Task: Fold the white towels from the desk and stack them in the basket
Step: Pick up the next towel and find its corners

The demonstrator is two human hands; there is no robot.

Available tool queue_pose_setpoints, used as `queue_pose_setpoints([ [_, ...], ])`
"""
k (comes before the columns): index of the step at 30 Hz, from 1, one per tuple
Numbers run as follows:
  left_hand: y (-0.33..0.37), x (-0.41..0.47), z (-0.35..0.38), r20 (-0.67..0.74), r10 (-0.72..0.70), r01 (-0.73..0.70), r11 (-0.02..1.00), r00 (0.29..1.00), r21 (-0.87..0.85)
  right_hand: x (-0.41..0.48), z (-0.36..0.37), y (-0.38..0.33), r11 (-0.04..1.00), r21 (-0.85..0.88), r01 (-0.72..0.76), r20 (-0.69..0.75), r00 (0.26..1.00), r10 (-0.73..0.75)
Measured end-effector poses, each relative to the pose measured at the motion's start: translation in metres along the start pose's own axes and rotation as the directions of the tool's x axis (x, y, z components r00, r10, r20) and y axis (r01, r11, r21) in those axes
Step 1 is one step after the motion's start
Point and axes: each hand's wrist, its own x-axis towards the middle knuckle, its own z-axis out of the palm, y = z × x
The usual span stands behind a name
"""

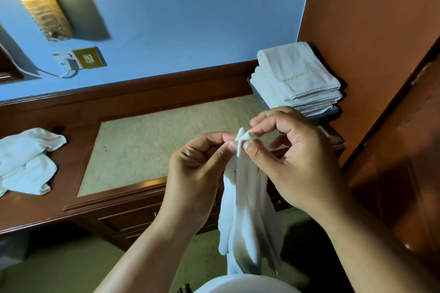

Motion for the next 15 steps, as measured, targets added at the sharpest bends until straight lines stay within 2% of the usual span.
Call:
queue_pose_setpoints([
  [4, -0.001, 0.001, -0.003, -0.007, 0.028, -0.027, 0.997, 1.000, 0.065, 0.002, -0.005, 0.003, 0.981, 0.164, -0.103, 0.098, 0.991, 0.087],
  [8, -0.003, 0.004, -0.003, -0.044, 0.104, -0.092, 0.972, 0.994, 0.218, 0.005, 0.000, 0.008, 0.989, 0.118, -0.085, 0.050, 0.996, 0.080],
  [10, -0.006, 0.004, -0.001, -0.063, 0.162, -0.143, 0.962, 0.985, 0.231, 0.006, 0.003, 0.011, 0.991, 0.107, -0.078, 0.036, 0.997, 0.075],
  [13, -0.013, 0.000, -0.008, 0.024, 0.258, -0.248, 0.897, 0.966, 0.366, 0.010, 0.006, 0.012, 0.998, 0.053, -0.025, 0.041, 0.999, 0.023],
  [15, -0.027, -0.001, -0.018, 0.103, 0.244, -0.262, 0.822, 0.964, 0.506, 0.014, 0.006, 0.012, 1.000, 0.020, 0.000, 0.057, 0.998, -0.001],
])
